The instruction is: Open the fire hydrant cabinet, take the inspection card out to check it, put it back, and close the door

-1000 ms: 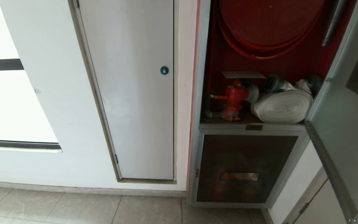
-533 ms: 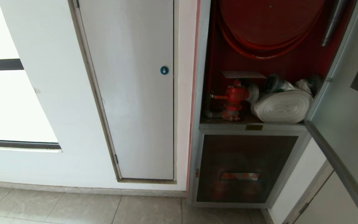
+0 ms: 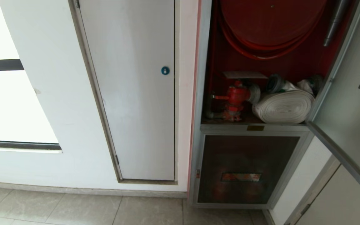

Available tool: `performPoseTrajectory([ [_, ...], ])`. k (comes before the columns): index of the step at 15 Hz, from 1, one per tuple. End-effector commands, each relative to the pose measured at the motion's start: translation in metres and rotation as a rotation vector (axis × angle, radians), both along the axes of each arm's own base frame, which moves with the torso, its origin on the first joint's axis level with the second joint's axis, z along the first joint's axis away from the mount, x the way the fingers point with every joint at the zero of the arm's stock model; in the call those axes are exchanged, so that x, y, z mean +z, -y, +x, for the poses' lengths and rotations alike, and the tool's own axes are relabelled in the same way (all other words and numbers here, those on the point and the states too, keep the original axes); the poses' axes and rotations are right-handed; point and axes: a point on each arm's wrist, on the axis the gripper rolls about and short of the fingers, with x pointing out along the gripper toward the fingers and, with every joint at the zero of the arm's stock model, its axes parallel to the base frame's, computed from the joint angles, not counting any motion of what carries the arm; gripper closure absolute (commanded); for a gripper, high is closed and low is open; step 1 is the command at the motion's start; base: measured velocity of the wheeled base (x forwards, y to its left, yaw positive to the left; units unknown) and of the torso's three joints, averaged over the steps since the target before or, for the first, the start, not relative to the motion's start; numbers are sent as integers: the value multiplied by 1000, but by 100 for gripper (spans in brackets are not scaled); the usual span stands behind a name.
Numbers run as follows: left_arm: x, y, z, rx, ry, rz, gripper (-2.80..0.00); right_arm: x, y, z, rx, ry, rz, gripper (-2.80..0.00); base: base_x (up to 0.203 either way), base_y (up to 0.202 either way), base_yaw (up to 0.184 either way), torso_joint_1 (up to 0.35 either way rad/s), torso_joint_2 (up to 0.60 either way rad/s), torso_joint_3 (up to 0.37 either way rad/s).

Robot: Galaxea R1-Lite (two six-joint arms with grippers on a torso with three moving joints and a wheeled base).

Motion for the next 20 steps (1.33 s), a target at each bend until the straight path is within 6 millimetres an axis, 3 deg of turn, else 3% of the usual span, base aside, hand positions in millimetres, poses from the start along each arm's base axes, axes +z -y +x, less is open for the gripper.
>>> performPoseTrajectory([
  [1,-3,0,1,-1,-12,1,0,-8,19,1,-39,-35,24,0,0,0,0,0,0,0],
  [7,-3,0,1,0,-12,1,0,-12,39,0,-61,-48,39,0,0,0,0,0,0,0],
  [12,-3,0,1,0,-12,1,0,-15,34,-3,-36,-60,43,0,0,0,0,0,0,0],
  [16,-3,0,1,0,-12,1,0,-12,16,-4,68,-77,40,0,0,0,0,0,0,0],
  [20,-3,0,1,0,-12,1,0,0,-16,1,220,-51,0,0,0,0,0,0,0,0],
])
